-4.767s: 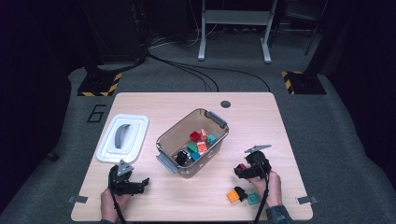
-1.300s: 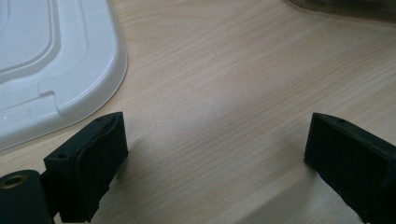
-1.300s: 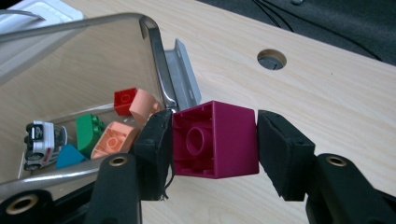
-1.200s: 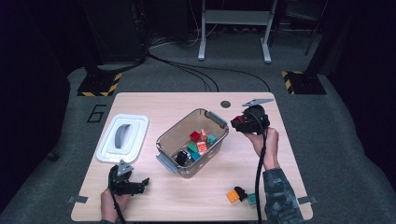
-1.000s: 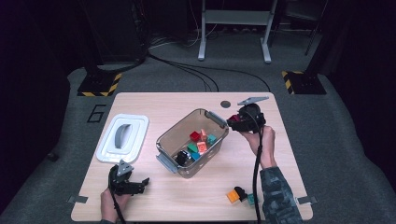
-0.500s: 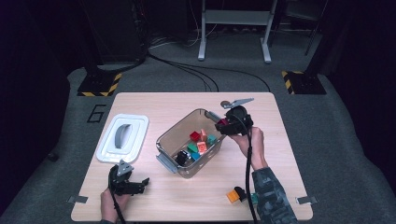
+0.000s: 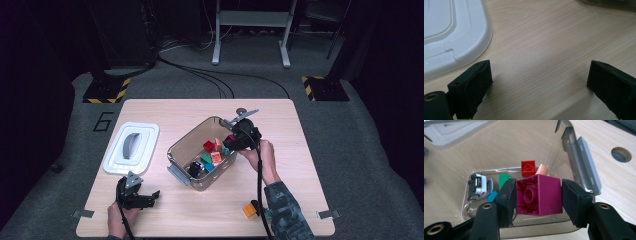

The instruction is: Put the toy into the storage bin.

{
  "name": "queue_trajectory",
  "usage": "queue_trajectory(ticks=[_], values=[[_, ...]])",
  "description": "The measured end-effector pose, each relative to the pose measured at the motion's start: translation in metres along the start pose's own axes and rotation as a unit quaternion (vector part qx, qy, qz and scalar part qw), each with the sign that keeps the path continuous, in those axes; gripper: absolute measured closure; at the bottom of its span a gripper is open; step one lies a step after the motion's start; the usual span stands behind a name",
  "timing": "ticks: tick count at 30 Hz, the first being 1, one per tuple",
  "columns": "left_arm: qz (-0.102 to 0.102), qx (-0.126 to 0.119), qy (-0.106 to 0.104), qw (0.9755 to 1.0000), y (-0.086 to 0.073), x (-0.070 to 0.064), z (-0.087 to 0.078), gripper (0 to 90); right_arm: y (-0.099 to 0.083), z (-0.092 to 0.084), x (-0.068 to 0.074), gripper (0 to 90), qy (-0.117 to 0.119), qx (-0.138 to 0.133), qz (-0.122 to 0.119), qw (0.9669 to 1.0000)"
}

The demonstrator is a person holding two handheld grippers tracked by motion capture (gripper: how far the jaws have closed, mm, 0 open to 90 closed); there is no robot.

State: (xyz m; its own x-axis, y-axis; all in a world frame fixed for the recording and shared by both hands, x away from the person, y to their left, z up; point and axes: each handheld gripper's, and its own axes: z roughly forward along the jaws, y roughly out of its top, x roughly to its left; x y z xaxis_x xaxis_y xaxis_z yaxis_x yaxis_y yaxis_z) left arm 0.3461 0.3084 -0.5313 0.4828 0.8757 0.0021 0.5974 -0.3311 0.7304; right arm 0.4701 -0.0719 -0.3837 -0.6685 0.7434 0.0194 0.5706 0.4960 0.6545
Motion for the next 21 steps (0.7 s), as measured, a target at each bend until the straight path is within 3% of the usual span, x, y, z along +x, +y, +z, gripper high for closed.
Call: queue_trajectory(ticks=[13,21], values=[[0.000,0.000,0.000,1.0000,0.0000,0.0000,0.0000,5.7,-0.0045,0.0016,0.0009,46.2,0.004,0.013,-0.010,0.9999],[0.000,0.000,0.000,1.0000,0.0000,-0.0001,0.0000,5.7,-0.0057,-0.0031,0.0018,28.5,-0.006,0.007,-0.005,0.9999]])
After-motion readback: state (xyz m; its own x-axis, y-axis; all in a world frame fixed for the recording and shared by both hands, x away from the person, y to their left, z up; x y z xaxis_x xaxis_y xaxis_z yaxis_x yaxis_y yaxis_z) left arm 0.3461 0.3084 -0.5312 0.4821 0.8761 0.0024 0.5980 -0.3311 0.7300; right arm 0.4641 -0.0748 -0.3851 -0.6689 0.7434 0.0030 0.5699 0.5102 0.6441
